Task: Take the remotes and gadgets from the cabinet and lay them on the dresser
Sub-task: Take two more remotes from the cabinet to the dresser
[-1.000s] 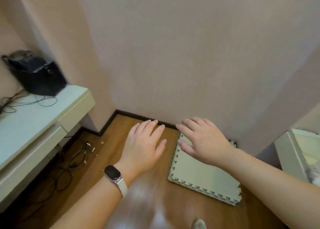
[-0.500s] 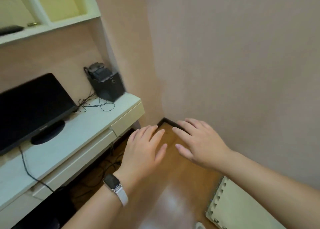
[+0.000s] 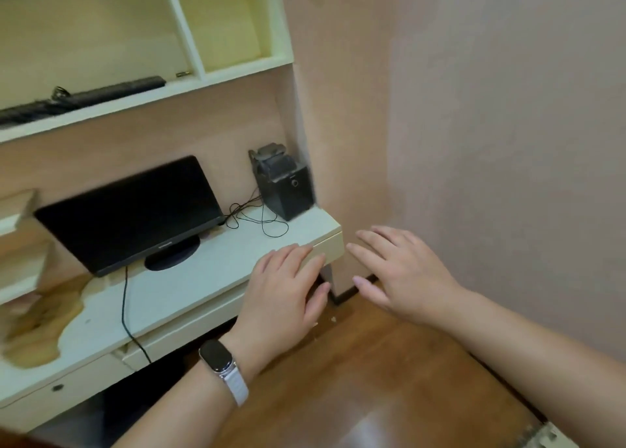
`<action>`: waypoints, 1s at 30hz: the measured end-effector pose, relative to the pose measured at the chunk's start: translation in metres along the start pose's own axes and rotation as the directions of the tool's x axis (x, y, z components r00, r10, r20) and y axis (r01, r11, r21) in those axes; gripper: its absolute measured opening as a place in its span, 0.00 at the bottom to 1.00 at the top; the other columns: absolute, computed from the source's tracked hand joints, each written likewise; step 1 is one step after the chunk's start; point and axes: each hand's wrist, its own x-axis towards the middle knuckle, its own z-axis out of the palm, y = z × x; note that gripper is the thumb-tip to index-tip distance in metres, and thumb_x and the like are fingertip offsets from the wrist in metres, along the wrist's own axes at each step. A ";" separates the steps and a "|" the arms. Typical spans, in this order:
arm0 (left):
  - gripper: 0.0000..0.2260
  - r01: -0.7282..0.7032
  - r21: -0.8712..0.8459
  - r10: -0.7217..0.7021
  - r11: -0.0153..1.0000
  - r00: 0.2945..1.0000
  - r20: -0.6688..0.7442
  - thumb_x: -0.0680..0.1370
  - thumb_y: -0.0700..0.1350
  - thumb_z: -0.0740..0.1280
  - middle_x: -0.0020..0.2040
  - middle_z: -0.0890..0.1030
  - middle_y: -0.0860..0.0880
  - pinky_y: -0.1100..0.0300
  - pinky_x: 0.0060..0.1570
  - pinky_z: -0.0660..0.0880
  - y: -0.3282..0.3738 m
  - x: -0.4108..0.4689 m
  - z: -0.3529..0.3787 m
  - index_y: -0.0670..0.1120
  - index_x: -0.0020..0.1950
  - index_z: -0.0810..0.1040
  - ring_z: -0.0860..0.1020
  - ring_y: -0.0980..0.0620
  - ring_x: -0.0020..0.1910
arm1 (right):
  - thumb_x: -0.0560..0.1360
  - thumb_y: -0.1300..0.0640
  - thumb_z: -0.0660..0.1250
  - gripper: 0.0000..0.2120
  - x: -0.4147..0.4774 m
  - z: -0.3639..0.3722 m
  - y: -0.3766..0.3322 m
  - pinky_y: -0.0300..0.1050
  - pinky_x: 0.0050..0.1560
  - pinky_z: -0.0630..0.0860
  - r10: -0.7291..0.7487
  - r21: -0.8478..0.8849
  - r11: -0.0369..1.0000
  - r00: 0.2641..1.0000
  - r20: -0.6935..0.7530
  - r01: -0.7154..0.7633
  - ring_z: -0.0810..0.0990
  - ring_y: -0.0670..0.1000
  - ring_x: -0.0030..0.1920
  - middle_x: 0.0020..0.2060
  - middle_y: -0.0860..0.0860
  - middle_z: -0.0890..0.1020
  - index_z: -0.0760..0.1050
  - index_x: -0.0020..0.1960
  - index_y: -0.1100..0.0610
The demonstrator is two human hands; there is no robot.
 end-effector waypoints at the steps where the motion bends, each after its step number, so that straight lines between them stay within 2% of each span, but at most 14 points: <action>1: 0.18 0.011 0.003 -0.011 1.000 1.000 -0.011 0.78 0.55 0.63 0.63 0.78 0.47 0.51 0.63 0.66 -0.008 0.005 0.002 0.49 0.64 0.77 0.74 0.45 0.63 | 0.75 0.43 0.61 0.23 0.012 0.004 0.003 0.55 0.59 0.73 -0.015 0.007 1.000 1.000 -0.011 0.015 0.77 0.61 0.61 0.60 0.57 0.80 0.78 0.62 0.57; 7: 0.18 0.074 0.011 -0.073 0.997 0.996 -0.046 0.78 0.54 0.62 0.64 0.78 0.47 0.49 0.63 0.69 -0.060 0.044 0.024 0.49 0.65 0.77 0.74 0.45 0.64 | 0.76 0.43 0.59 0.24 0.086 0.035 0.018 0.54 0.60 0.72 -0.083 -0.002 0.997 0.997 -0.009 0.083 0.76 0.60 0.62 0.61 0.56 0.80 0.77 0.64 0.56; 13: 0.19 0.051 0.011 -0.050 0.999 0.994 -0.101 0.79 0.56 0.59 0.65 0.78 0.48 0.49 0.64 0.68 -0.138 0.103 0.048 0.49 0.66 0.76 0.74 0.47 0.65 | 0.78 0.41 0.57 0.25 0.174 0.065 0.025 0.54 0.64 0.69 -0.084 -0.068 0.994 0.995 0.051 0.087 0.74 0.58 0.65 0.65 0.55 0.78 0.74 0.68 0.54; 17: 0.19 0.034 0.008 -0.032 0.999 0.990 -0.138 0.78 0.55 0.61 0.65 0.78 0.48 0.49 0.66 0.67 -0.198 0.144 0.059 0.49 0.66 0.77 0.73 0.47 0.66 | 0.77 0.42 0.58 0.24 0.232 0.084 0.028 0.54 0.62 0.71 -0.068 -0.102 0.993 0.998 0.002 0.068 0.75 0.59 0.63 0.63 0.56 0.79 0.75 0.66 0.55; 21: 0.18 0.009 0.009 -0.008 1.000 0.981 -0.195 0.77 0.54 0.63 0.63 0.79 0.47 0.47 0.64 0.69 -0.249 0.179 0.066 0.48 0.64 0.78 0.74 0.45 0.64 | 0.76 0.43 0.60 0.24 0.280 0.102 0.030 0.54 0.57 0.74 -0.036 -0.120 0.992 0.997 -0.071 0.028 0.77 0.61 0.59 0.60 0.56 0.80 0.77 0.63 0.57; 24: 0.18 -0.009 0.004 0.010 1.000 0.967 -0.256 0.76 0.52 0.64 0.62 0.79 0.46 0.46 0.61 0.71 -0.276 0.201 0.066 0.46 0.62 0.79 0.76 0.43 0.62 | 0.75 0.44 0.61 0.23 0.310 0.110 0.031 0.54 0.54 0.75 -0.024 -0.127 0.992 0.992 -0.122 0.009 0.78 0.61 0.58 0.59 0.56 0.80 0.78 0.63 0.57; 30: 0.18 -0.009 0.022 0.016 1.000 0.947 -0.322 0.76 0.52 0.63 0.61 0.79 0.46 0.47 0.60 0.71 -0.315 0.239 0.058 0.46 0.62 0.79 0.76 0.43 0.62 | 0.77 0.44 0.60 0.23 0.361 0.113 0.037 0.55 0.54 0.75 -0.032 -0.140 0.990 0.986 -0.166 0.009 0.77 0.60 0.58 0.59 0.56 0.80 0.77 0.63 0.57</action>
